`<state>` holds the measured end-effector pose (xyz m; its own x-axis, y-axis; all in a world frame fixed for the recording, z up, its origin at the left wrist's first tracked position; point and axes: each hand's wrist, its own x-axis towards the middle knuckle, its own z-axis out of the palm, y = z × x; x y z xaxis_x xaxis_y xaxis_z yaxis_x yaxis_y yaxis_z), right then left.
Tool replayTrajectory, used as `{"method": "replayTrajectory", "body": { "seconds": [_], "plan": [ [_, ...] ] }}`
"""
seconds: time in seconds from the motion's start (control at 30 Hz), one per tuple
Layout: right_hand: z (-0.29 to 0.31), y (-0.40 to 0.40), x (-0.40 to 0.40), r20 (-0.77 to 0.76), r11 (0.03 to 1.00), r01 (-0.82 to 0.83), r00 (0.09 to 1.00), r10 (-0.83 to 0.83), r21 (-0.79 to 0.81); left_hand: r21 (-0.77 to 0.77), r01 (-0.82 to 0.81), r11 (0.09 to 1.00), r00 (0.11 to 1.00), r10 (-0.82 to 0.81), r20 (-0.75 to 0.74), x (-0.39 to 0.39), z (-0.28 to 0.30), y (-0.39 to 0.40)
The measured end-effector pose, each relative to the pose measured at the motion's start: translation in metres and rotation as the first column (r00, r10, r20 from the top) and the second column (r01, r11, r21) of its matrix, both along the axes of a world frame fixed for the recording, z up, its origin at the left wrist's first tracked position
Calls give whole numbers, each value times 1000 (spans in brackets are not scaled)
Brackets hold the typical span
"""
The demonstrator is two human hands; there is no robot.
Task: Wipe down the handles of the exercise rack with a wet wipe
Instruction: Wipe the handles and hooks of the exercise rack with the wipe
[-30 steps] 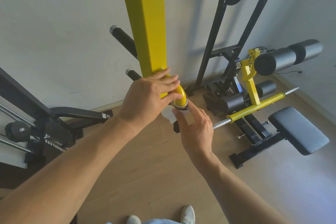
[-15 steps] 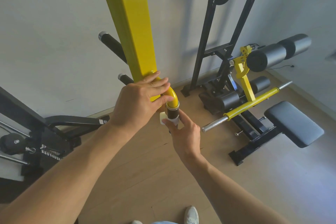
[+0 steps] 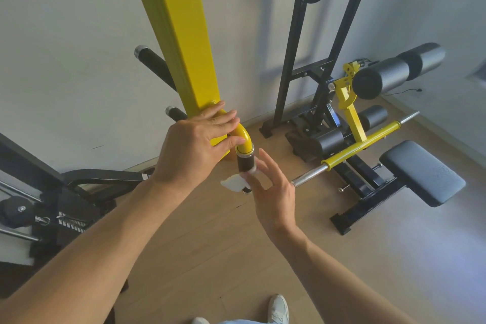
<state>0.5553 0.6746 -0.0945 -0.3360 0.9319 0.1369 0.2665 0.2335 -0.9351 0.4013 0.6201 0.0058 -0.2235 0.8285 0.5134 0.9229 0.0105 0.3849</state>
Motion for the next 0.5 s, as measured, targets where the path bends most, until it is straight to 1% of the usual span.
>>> {"method": "replayTrajectory", "body": {
  "seconds": [0.07, 0.13, 0.2, 0.27, 0.3, 0.37, 0.43, 0.5],
  "plan": [
    [-8, 1, -4, 92, 999, -20, 996, 17, 34, -2, -7, 1000, 1000, 7, -6, 0, 0, 0],
    [-10, 3, -8, 117, 996, -13, 993, 2, 92, 1, -10, 1000, 1000, 10, -3, 0, 0, 0],
    [-6, 4, -7, 75, 985, 3, 997, -17, 174, -1, -9, 1000, 1000, 9, -4, 0, -1, -1],
    [-4, 6, -6, 28, 984, 17, 999, -22, 178, -3, -9, 1000, 1000, 9, -3, 0, -1, -1],
    [-5, 6, -6, 19, 991, -6, 1000, 3, 133, -2, -8, 1000, 1000, 8, -1, 0, 0, -1],
    [-9, 4, -5, 84, 989, -125, 989, 119, 75, 5, -8, 1000, 1000, 8, 3, -1, 0, -1],
    [-17, 1, -2, 200, 960, -269, 948, 249, 81, 5, -6, 1000, 1000, 6, -6, -1, -1, -1],
    [-24, 4, -1, 262, 941, -324, 921, 289, 101, 2, -6, 1000, 1000, 6, 3, -1, -1, -1]
  ]
}}
